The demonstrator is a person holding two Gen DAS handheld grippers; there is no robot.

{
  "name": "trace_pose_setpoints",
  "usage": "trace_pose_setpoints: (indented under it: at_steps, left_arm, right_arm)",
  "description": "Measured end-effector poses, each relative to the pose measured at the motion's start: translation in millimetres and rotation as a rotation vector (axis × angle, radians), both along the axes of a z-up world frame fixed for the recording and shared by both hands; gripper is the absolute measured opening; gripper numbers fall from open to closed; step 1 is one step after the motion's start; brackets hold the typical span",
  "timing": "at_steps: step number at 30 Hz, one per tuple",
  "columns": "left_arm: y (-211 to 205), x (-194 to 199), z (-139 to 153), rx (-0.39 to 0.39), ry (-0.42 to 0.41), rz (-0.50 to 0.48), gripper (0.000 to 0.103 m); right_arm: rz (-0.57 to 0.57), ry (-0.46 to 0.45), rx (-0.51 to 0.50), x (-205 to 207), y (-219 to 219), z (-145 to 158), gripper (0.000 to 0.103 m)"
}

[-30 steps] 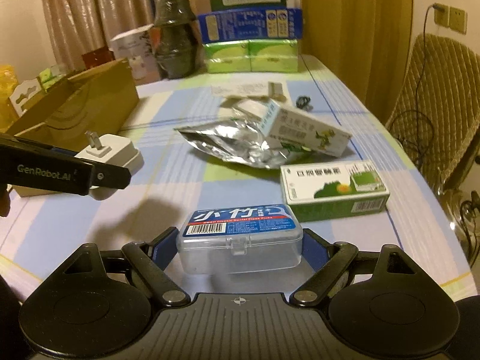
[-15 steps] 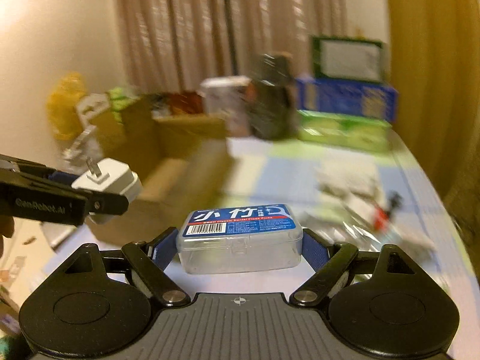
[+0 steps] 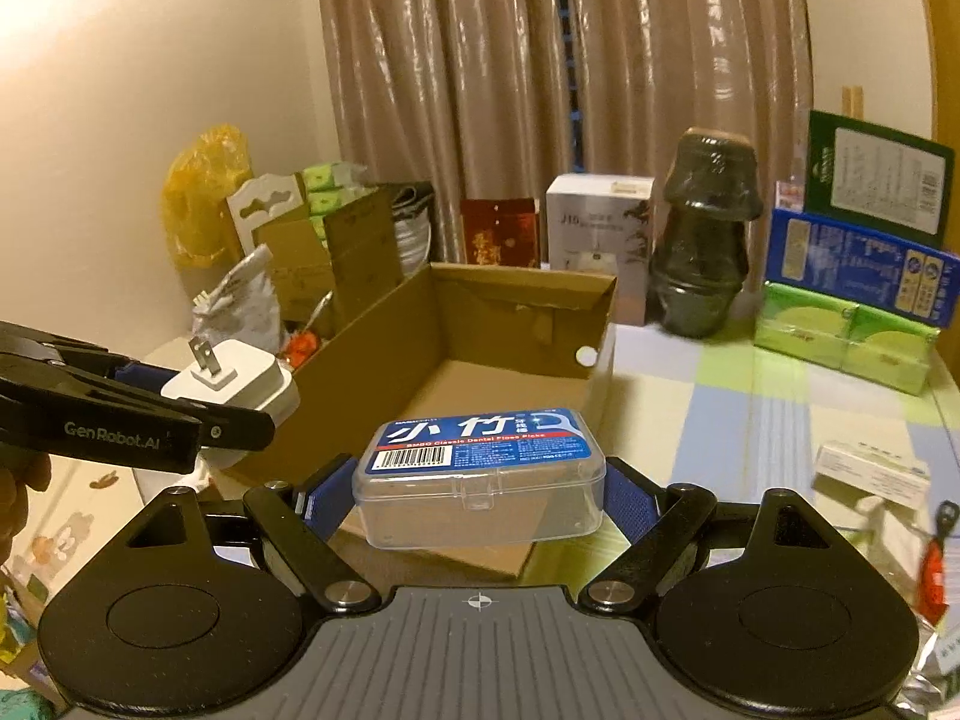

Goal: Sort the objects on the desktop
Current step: 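Carry both items to the cardboard box and open both tools to drop them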

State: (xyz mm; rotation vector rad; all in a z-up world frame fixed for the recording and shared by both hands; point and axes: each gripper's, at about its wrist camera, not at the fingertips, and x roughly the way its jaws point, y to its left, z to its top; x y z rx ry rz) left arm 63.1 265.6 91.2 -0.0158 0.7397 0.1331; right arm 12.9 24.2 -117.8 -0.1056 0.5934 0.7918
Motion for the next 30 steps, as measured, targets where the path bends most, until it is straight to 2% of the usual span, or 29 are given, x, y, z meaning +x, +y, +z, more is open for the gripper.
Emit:
trace_pose_setpoints:
  at_steps: [8, 9, 12, 14, 18, 21, 25, 30]
  left_arm:
    - [17, 18, -20, -0.034, 0.011, -0.002, 0.06]
    - [18, 20, -22, -0.037, 0.011, -0.004, 0.06]
    - [21, 23, -27, -0.034, 0.008, 0.012, 0.07]
    - [22, 21, -27, -0.053, -0.009, 0.024, 0.07]
    - [21, 7, -23, -0.067, -0.038, 0.037, 0.071]
    - [17, -9, -18, -0.078, -0.066, 0.053, 0.079]
    - [8, -30, -13, -0.099, -0.081, 0.07, 0.079]
    - [-16, -54, -10, -0.118, -0.091, 0.07, 0.082]
  right_arm:
    - [0.02, 0.031, 0.022, 15, 11, -9, 0.083]
    - [0.025, 0.037, 0.021, 17, 11, -11, 0.084]
    - [0.016, 0.032, 0.032, 17, 7, -11, 0.093]
    - [0.007, 0.027, 0.036, 14, 1, -9, 0.095]
    - [-0.018, 0.041, 0.046, 4, -19, -8, 0.097]
    - [-0.045, 0.069, 0.045, -7, -39, -10, 0.098]
    - [-0.084, 0.095, 0.044, -26, -71, -15, 0.099]
    - [-0.132, 0.076, 0.019, -49, -118, -18, 0.1]
